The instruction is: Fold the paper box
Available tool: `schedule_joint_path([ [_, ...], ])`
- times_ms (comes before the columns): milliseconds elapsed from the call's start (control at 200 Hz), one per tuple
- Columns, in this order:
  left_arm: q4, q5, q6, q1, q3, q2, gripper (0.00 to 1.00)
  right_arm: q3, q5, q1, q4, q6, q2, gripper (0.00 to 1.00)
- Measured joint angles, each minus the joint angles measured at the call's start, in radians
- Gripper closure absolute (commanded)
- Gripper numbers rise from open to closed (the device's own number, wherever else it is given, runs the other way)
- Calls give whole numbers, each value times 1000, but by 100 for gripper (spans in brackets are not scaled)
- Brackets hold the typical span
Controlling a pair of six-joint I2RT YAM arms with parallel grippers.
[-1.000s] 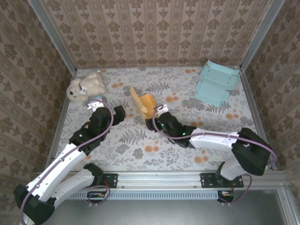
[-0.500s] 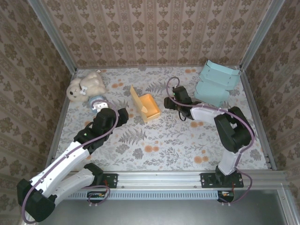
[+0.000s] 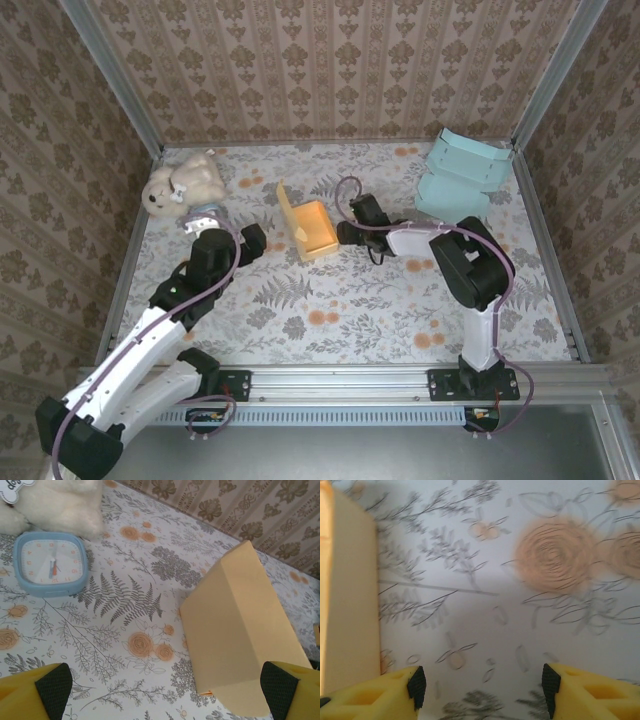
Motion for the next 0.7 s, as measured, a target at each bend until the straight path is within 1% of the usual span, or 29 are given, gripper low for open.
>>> schedule_joint_path([
  [230, 6, 24, 0, 55, 0, 11, 0, -13, 17, 162, 24, 1, -2, 35],
  [415, 6, 27, 0, 69, 0, 15, 0, -13, 6, 280, 40, 26, -2, 35],
  [490, 8, 27, 0, 69, -6, 15, 0, -13, 4, 303, 44, 33, -3, 35],
  [580, 18, 29, 0, 72, -26, 16, 0, -23, 5, 305, 58, 40, -13, 35],
  [700, 63, 70, 31, 80, -55, 44, 0, -58, 23, 300, 58, 31, -71, 34],
])
